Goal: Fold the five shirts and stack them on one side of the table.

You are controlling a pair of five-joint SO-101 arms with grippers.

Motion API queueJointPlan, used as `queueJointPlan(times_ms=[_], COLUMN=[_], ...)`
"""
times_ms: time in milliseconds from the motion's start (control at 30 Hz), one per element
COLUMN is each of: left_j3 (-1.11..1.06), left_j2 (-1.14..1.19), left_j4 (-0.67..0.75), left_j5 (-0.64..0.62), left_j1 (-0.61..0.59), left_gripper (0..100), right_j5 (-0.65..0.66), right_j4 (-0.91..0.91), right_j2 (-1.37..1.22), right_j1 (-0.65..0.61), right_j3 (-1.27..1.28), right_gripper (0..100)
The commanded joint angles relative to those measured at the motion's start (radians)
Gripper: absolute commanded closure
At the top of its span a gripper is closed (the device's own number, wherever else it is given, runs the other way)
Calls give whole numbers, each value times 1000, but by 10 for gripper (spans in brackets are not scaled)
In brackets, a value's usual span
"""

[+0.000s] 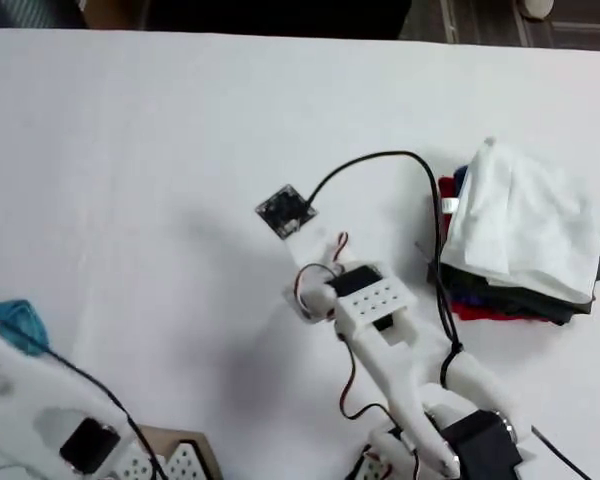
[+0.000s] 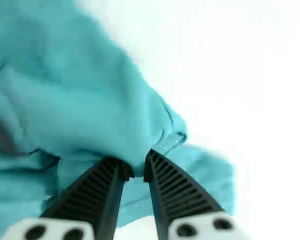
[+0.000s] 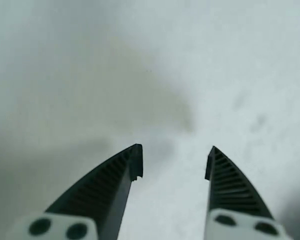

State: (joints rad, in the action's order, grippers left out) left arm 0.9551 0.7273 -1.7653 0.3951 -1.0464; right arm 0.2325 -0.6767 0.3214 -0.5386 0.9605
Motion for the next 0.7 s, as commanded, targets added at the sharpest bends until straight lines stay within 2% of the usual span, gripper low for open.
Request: queueJointPlan(times_ms=[0,233,333,667], left_j3=[-18,-226,-298,-334], left_j2=[-153,-342,-410,-577], left_j4=[-23,-21,-21,-21], left_j5=[-18,-20,-21,-20], left_j1=[178,516,637,1034], left_gripper=[976,976,976,976], right_j5=[-29,-31,-74,-100], right_j4=[35,62,68,68], right_j2=[47,47,47,47], right_j1=[36,125,145,151], right_j3=[-5,-5,-5,-5], right_gripper=[786,786,786,786])
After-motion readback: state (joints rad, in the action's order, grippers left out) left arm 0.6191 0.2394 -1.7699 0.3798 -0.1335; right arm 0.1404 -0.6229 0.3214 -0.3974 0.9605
